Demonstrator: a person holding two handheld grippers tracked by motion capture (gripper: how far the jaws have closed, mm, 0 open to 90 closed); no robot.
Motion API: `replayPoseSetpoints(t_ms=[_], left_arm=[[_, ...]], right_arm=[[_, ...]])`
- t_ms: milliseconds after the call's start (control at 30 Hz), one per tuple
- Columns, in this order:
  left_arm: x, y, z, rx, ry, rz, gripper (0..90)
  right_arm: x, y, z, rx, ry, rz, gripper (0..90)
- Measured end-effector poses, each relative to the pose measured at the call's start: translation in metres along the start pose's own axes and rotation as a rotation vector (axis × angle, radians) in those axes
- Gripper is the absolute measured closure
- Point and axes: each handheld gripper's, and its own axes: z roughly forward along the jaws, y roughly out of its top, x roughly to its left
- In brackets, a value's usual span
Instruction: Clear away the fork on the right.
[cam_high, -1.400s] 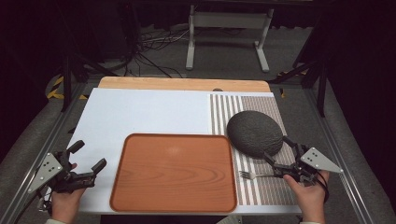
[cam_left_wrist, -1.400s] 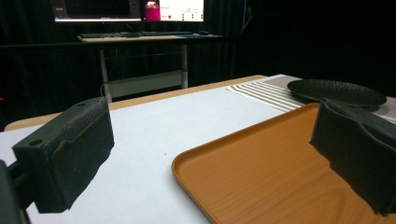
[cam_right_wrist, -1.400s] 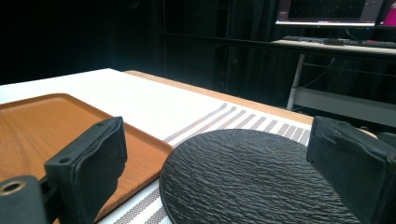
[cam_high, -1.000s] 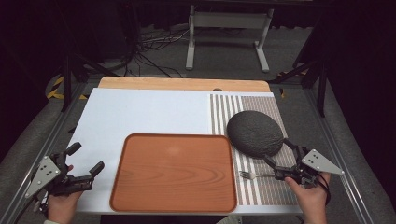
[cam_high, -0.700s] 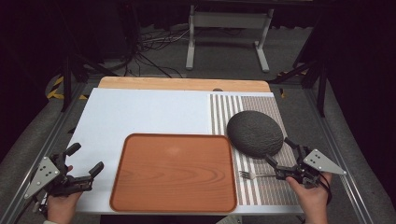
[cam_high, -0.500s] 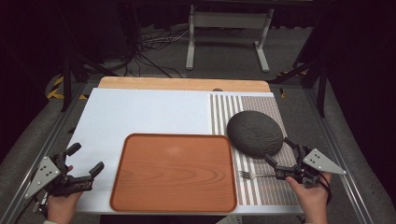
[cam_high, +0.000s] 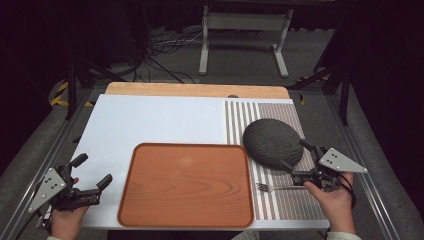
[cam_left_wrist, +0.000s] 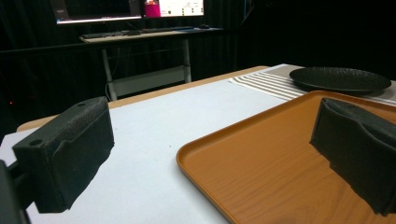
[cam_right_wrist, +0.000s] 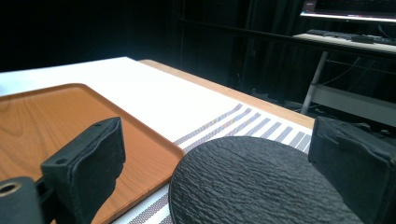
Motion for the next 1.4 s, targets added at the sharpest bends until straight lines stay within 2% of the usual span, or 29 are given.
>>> replayPoseSetpoints(t_ms=[100,200,300,500,600,633,733,800,833,900,1167,1300,1333,1400], left_arm=[[0.0,0.0,-0.001,-0.001,0.004,-0.001,0.2],[0.0,0.0,0.0,0.002,0.001,-0.001,0.2],[0.0,0.0,0.0,0.001,0.006,-0.001,0.2],[0.0,0.0,-0.001,0.002,0.004,0.0,0.2],[0.0,0.0,-0.001,0.001,0.007,0.0,0.2],[0.0,0.0,-0.001,0.001,0.007,0.0,0.2],[0.0,0.0,-0.001,0.001,0.008,0.002,0.2],[0.0,0.0,-0.001,0.001,0.008,0.001,0.2],[0.0,0.0,-0.001,0.001,0.007,0.001,0.2],[0.0,0.0,-0.001,0.002,0.007,0.001,0.2],[0.0,0.0,0.0,0.003,0.004,0.0,0.2],[0.0,0.0,-0.001,0.004,0.005,0.002,0.2],[0.0,0.0,-0.001,0.004,0.005,0.002,0.2],[0.0,0.0,-0.001,0.006,0.003,0.003,0.2]], right_arm=[[-0.002,0.007,0.002,0.027,0.014,-0.025,4.9],[-0.002,0.012,0.004,0.067,0.037,-0.026,4.7],[-0.003,0.017,0.007,0.108,0.081,-0.037,3.0],[-0.002,0.029,0.014,0.254,0.131,-0.116,4.3],[-0.002,0.033,0.016,0.299,0.146,-0.139,4.3],[-0.002,0.033,0.016,0.299,0.146,-0.139,4.3],[0.0,0.039,0.021,0.395,0.18,-0.184,4.4],[0.0,0.04,0.022,0.411,0.184,-0.191,4.5],[0.001,0.041,0.025,0.454,0.194,-0.219,4.8],[0.002,0.042,0.026,0.466,0.197,-0.225,4.8],[0.003,0.045,0.033,0.594,0.242,-0.291,5.4],[0.003,0.045,0.037,0.631,0.265,-0.306,5.6],[0.004,0.045,0.039,0.655,0.274,-0.33,5.6],[0.004,0.045,0.04,0.668,0.284,-0.342,6.1]])
